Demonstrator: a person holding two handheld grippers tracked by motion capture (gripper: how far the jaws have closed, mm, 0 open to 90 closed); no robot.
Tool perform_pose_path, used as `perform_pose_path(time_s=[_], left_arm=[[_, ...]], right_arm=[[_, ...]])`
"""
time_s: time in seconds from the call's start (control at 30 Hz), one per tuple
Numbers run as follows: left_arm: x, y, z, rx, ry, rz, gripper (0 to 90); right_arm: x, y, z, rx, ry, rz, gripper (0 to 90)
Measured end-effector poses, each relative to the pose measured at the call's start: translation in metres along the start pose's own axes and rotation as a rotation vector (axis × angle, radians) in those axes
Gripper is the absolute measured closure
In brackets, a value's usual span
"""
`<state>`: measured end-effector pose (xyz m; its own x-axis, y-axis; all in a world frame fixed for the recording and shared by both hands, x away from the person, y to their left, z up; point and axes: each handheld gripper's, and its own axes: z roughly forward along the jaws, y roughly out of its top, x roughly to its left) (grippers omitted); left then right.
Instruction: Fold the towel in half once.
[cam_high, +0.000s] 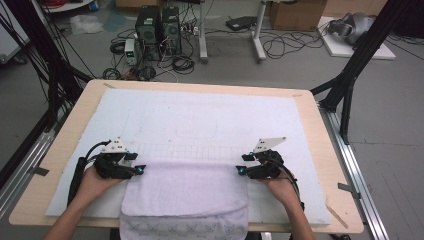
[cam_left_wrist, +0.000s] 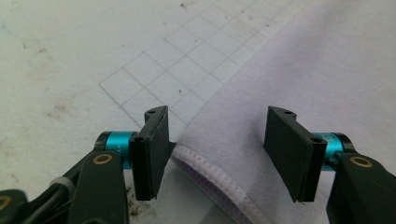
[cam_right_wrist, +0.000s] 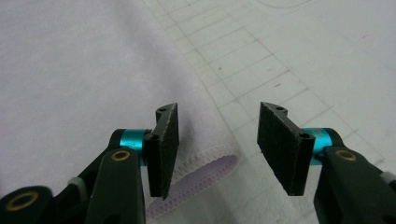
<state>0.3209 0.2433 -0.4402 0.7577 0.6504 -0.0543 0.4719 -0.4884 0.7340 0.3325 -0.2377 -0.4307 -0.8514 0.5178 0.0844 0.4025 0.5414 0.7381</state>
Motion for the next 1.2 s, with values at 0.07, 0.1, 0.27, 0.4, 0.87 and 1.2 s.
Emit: perform_pose_path(time_s=[0.07, 0.1, 0.27, 0.4, 0.87, 1.2], left_arm=[[0.0, -0.002, 0.002, 0.003, 0.001, 0.002, 40.3], [0.0, -0.002, 0.002, 0.0, 0.002, -0.001, 41.6], [-0.001, -0.002, 0.0, -0.004, -0.031, 0.008, 60.6], [-0.006, 0.002, 0.001, 0.001, -0.039, 0.057, 78.6], [0.032, 0.065, 0.01, -0.077, 0.09, 0.003, 83.7], [0.069, 0.152, -0.002, -0.125, 0.201, 0.008, 83.9]], right_arm=[[-0.001, -0.001, 0.003, 0.015, 0.006, -0.001, 48.0], [-0.001, -0.001, 0.005, 0.027, 0.008, 0.004, 48.6], [0.002, -0.002, 0.012, 0.072, 0.038, -0.037, 68.0], [0.004, 0.0, 0.012, 0.078, 0.069, -0.069, 83.8], [-0.043, 0.047, -0.002, 0.043, -0.053, -0.05, 85.9], [-0.096, 0.116, -0.032, -0.012, -0.196, -0.04, 86.4]])
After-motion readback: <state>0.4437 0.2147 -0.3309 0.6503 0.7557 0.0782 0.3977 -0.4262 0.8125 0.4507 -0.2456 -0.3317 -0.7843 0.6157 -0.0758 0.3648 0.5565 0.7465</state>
